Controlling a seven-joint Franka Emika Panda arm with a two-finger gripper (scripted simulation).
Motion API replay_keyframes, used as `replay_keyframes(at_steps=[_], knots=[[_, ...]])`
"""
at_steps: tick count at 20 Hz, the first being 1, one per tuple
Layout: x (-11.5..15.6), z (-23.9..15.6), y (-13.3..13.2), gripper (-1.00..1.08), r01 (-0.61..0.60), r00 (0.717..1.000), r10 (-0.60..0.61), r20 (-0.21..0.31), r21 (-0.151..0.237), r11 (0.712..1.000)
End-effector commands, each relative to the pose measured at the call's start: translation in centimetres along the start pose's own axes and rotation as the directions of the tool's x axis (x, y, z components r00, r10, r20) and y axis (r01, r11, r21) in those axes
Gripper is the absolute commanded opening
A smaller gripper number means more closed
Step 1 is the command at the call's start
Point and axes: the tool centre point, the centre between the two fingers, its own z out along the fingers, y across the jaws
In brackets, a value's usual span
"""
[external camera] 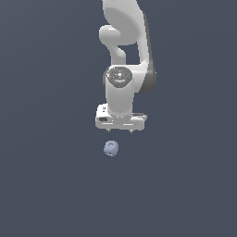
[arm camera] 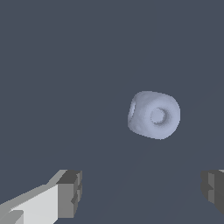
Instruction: Pick up the object and move it to a goal position.
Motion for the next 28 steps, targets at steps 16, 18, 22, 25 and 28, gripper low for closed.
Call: replay_keyframes(at_steps=[16,18,22,25,28], knots=[[4.4,5.0,3.6,1.0,-0.266,0.963,0.266,-0.038,0.0,0.964],[4.3,5.0,3.6,1.0,-0.261,0.965,0.26,-0.036,0.0,0.965],[4.3,5.9,3.6,1.0,-0.262,0.965,0.261,-0.037,0.0,0.965],[4.4,7.5,3.6,1.0,-0.263,0.964,0.263,-0.037,0.0,0.965],[4.4,9.1,3.7,1.0,-0.265,0.964,0.265,-0.038,0.0,0.964]])
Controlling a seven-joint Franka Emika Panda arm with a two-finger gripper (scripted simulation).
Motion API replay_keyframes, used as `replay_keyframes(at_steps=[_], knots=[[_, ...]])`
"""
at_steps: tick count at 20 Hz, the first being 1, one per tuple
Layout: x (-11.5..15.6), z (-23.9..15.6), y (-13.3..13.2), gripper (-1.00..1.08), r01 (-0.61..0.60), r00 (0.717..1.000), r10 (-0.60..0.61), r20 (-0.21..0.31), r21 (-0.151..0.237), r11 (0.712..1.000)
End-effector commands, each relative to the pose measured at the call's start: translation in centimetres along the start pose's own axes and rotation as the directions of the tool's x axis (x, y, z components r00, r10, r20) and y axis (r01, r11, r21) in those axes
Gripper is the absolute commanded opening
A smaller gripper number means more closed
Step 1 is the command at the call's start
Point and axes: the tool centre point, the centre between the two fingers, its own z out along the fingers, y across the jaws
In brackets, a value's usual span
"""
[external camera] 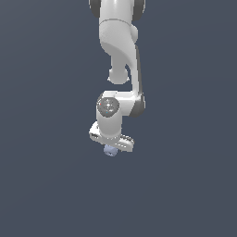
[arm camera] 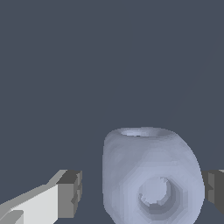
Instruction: Pick up the object and move it to a goal position.
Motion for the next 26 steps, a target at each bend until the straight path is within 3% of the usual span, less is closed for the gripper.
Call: replay_keyframes(at_steps=[1,6,7,26], knots=[[0.0,1.1,0.0,1.0,-0.001,1.0,0.001,-0.001,0.0,1.0],[0.1,1.7,0.0,1.0,-0.002,1.0,0.002,-0.001,0.0,1.0],[0.1,1.7,0.0,-1.0,-0.002,1.0,0.002,-0.001,0.0,1.0],[-1.1,1.4,-0.1,-1.0,-0.002,1.0,0.002,-0.001,0.0,1.0]])
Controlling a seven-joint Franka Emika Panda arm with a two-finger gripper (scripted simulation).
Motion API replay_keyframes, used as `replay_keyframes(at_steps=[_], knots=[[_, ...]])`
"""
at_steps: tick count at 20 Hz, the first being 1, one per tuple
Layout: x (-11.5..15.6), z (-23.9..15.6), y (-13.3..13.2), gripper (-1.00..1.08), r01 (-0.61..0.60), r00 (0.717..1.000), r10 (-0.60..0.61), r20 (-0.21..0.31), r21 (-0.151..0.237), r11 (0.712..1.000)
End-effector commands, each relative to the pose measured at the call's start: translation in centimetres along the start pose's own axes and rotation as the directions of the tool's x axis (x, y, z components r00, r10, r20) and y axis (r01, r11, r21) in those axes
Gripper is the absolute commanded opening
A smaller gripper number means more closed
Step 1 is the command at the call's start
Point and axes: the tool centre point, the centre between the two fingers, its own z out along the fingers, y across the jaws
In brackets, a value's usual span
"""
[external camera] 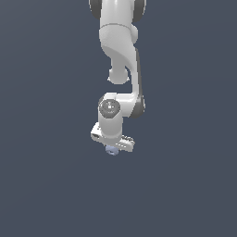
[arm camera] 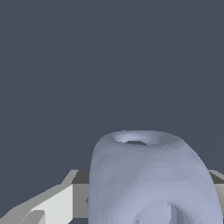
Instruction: Pick up the object and move it to a goal position.
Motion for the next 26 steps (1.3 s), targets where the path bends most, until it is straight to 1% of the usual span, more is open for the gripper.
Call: replay_keyframes(at_steps=[1,5,9,21,26], knots=[[-0.6,-0.1,0.0,-1.0,0.0,1.0,0.0,0.0,0.0,1.0],[-2.1,-0.5,-0.1,-1.0,0.0,1.0,0.0,0.0,0.0,1.0],[-4.1,-0.9,-0.2,-1.0,0.0,1.0,0.0,0.0,0.0,1.0],[-12.4,-2.6,-0.6,-1.0,0.001,1.0,-0.001,0.0,0.0,1.0],[-15.3,-3.3,-0.8,-1.0,0.001,1.0,-0.001,0.0,0.0,1.0]])
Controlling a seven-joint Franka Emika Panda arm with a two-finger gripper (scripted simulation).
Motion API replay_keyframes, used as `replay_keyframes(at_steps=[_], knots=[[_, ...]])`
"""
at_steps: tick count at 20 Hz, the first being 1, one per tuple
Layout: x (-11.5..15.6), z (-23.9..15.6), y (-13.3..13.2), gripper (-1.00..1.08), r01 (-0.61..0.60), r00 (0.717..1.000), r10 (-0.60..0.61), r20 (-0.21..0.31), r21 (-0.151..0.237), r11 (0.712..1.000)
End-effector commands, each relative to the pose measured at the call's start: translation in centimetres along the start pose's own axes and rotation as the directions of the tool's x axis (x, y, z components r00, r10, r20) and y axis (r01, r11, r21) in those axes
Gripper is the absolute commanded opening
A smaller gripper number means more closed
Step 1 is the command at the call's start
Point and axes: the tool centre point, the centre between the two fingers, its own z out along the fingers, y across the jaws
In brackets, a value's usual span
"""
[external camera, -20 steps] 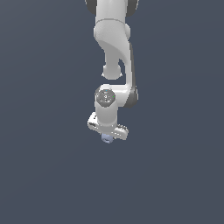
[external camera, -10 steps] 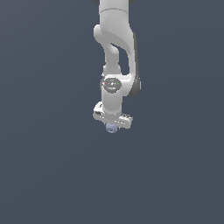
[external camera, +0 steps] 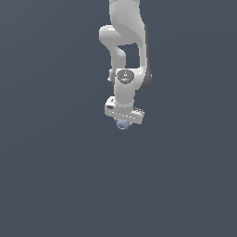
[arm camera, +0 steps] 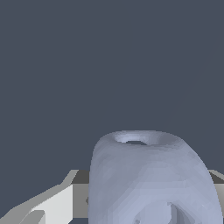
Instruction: Pick up the object and move it to a goal position.
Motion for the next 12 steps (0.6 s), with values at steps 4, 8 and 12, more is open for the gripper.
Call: replay_keyframes(at_steps=[4,8,12], knots=[[-2.5,-0.6,-0.2,-1.0,0.0,1.0,0.0,0.0,0.0,1.0],[-3.5,-0.8,-0.2,-1.0,0.0,1.0,0.0,0.0,0.0,1.0],[-3.9,-0.9,-0.3,-1.0,0.0,1.0,0.0,0.0,0.0,1.0]])
